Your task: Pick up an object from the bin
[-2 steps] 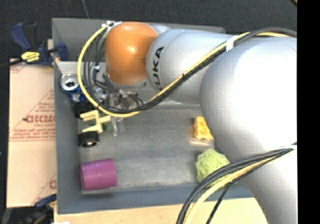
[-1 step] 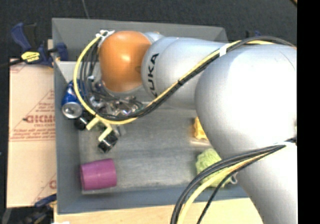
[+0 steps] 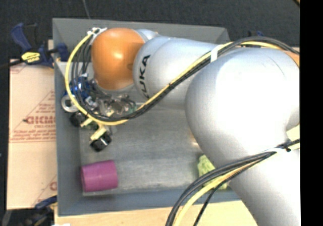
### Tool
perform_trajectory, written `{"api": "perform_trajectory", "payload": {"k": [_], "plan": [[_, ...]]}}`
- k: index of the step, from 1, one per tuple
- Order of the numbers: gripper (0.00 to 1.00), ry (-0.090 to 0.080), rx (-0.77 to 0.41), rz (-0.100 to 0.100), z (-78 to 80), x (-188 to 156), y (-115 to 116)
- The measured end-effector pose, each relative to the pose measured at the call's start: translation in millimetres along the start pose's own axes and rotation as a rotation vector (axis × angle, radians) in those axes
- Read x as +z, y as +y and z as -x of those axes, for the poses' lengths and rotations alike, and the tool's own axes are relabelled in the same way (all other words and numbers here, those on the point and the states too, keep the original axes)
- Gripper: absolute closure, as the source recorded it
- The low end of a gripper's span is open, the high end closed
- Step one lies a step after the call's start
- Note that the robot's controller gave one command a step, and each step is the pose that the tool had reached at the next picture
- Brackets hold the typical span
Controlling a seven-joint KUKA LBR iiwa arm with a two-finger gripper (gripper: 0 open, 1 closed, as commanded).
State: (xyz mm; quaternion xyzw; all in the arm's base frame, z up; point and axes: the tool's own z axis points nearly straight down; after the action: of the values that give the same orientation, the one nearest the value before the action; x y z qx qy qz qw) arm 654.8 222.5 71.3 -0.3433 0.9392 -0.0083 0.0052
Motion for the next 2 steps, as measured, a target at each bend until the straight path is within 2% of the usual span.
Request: {"api": "perform_trajectory", "payload": {"k": [2], "plan": [[1.0,-0.001,0.002,0.002,-0.6,-4.8,-0.1]]}}
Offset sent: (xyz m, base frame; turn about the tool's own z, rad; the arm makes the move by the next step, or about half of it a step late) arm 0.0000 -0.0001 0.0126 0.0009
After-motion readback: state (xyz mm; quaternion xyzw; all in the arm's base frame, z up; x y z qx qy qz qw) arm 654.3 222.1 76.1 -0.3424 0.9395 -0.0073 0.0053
